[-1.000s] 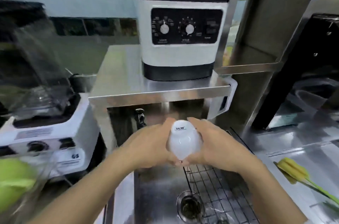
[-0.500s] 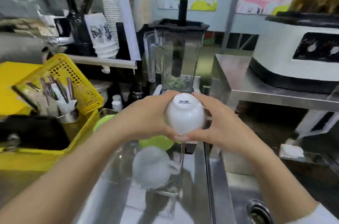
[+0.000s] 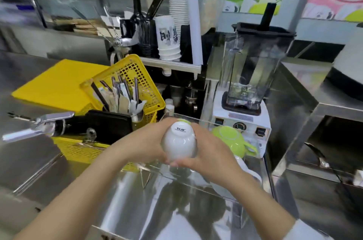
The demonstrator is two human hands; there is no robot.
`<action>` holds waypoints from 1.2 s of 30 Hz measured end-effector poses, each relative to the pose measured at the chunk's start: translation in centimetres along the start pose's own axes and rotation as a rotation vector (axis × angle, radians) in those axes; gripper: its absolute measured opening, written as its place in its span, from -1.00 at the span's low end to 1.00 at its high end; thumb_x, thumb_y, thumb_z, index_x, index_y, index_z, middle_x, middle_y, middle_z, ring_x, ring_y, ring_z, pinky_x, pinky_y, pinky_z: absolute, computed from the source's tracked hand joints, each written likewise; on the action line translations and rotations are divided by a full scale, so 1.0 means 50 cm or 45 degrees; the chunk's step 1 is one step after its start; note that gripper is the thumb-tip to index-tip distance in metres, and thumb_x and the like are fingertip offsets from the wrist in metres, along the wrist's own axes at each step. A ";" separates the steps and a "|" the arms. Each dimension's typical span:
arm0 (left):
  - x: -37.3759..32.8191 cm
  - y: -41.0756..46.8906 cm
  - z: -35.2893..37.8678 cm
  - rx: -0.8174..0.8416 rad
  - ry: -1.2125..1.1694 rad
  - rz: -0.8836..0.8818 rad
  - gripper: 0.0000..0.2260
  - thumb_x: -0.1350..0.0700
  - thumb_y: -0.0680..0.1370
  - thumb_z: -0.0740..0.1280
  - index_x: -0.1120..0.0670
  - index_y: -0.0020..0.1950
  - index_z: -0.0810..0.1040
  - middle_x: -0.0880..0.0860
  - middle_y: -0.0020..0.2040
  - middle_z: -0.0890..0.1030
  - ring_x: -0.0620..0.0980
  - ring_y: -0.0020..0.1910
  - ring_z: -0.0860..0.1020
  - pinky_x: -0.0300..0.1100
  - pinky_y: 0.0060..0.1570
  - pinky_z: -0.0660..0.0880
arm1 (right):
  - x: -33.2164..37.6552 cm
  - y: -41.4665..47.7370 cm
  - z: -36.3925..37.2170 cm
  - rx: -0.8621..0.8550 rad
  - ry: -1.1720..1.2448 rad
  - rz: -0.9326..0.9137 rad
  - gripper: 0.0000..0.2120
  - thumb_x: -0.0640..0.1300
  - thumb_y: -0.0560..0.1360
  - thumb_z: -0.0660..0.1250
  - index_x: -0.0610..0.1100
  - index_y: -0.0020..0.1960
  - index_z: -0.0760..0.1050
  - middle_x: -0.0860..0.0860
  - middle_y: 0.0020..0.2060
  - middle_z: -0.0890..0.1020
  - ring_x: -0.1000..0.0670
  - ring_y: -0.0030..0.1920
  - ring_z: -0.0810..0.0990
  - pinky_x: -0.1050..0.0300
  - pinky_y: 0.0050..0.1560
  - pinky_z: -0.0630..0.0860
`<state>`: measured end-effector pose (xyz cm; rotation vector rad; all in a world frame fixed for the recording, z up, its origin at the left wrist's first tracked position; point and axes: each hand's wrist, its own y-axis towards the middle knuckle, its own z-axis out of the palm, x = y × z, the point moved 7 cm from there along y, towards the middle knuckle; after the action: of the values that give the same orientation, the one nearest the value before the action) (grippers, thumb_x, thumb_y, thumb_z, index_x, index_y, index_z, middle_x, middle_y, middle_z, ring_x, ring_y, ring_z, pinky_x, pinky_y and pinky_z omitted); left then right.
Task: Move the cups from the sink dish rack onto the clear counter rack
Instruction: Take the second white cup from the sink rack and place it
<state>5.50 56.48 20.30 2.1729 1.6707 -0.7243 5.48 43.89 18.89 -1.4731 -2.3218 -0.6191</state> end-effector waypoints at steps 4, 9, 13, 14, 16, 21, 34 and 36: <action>0.058 0.009 0.040 0.111 0.027 -0.090 -0.18 0.13 0.25 0.52 -0.19 0.37 0.15 -0.05 0.25 0.48 -0.02 0.14 0.48 -0.07 0.10 0.51 | 0.001 -0.007 0.044 0.041 -0.133 0.073 -0.21 0.36 0.20 0.39 -0.09 0.23 0.28 -0.05 0.16 0.53 -0.13 0.15 0.48 0.03 0.01 0.34; 0.090 0.022 0.078 0.244 0.058 -0.113 -0.19 0.10 0.24 0.50 -0.21 0.35 0.13 -0.04 0.26 0.46 0.03 0.16 0.46 0.02 0.14 0.47 | -0.002 -0.017 0.079 0.075 -0.352 0.092 -0.22 0.40 0.26 0.30 -0.15 0.21 0.26 -0.08 0.18 0.53 -0.13 0.19 0.47 0.00 0.12 0.29; 0.096 0.034 0.090 0.230 -0.023 -0.082 -0.20 0.13 0.22 0.50 -0.19 0.34 0.19 -0.06 0.22 0.46 0.00 0.13 0.47 0.00 0.11 0.49 | -0.008 -0.010 0.089 0.082 -0.459 0.087 -0.16 0.40 0.29 0.27 -0.21 0.27 0.21 -0.13 0.18 0.53 -0.14 0.19 0.49 -0.05 0.14 0.29; 0.097 0.035 0.091 0.227 -0.061 -0.073 -0.20 0.13 0.21 0.51 -0.18 0.34 0.21 -0.08 0.23 0.45 -0.02 0.15 0.47 -0.01 0.13 0.48 | -0.009 -0.010 0.092 0.087 -0.485 0.090 -0.16 0.40 0.29 0.27 -0.22 0.27 0.20 -0.14 0.18 0.53 -0.14 0.18 0.49 -0.05 0.15 0.29; 0.102 0.037 0.094 0.224 -0.124 -0.060 -0.17 0.10 0.17 0.52 -0.20 0.34 0.23 -0.11 0.25 0.45 -0.06 0.19 0.47 -0.02 0.17 0.48 | -0.011 -0.010 0.097 0.091 -0.531 0.095 -0.15 0.41 0.28 0.27 -0.23 0.26 0.22 -0.14 0.17 0.54 -0.14 0.18 0.49 -0.04 0.15 0.30; 0.116 0.034 0.101 0.237 -0.215 -0.046 -0.12 0.06 0.14 0.53 -0.23 0.37 0.20 -0.14 0.31 0.42 -0.08 0.27 0.43 -0.01 0.25 0.43 | -0.012 -0.009 0.100 0.071 -0.573 0.086 -0.13 0.43 0.25 0.26 -0.22 0.25 0.23 -0.13 0.17 0.54 -0.14 0.18 0.49 -0.04 0.14 0.31; 0.086 0.016 0.052 0.020 -0.012 -0.007 -0.25 -0.01 0.39 0.46 -0.10 0.46 0.12 -0.04 0.45 0.28 -0.08 0.40 0.27 -0.17 0.31 0.25 | 0.006 -0.041 0.008 -0.106 -0.392 -0.178 -0.34 0.32 0.38 0.08 -0.09 0.32 0.32 -0.04 0.05 0.60 -0.12 0.10 0.52 0.00 0.04 0.34; 0.050 0.009 0.030 -0.064 -0.107 0.056 -0.36 -0.03 0.42 0.42 -0.16 0.42 0.18 -0.08 0.41 0.34 -0.09 0.34 0.34 -0.20 0.19 0.30 | -0.017 -0.057 -0.038 -0.235 -0.308 -0.194 -0.43 0.25 0.39 0.10 -0.09 0.23 0.44 -0.02 -0.08 0.65 -0.09 -0.03 0.58 0.05 -0.02 0.38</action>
<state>6.11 57.60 17.64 2.1081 1.5778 -0.7430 3.32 41.17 19.58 -1.5346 -2.6443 -0.7506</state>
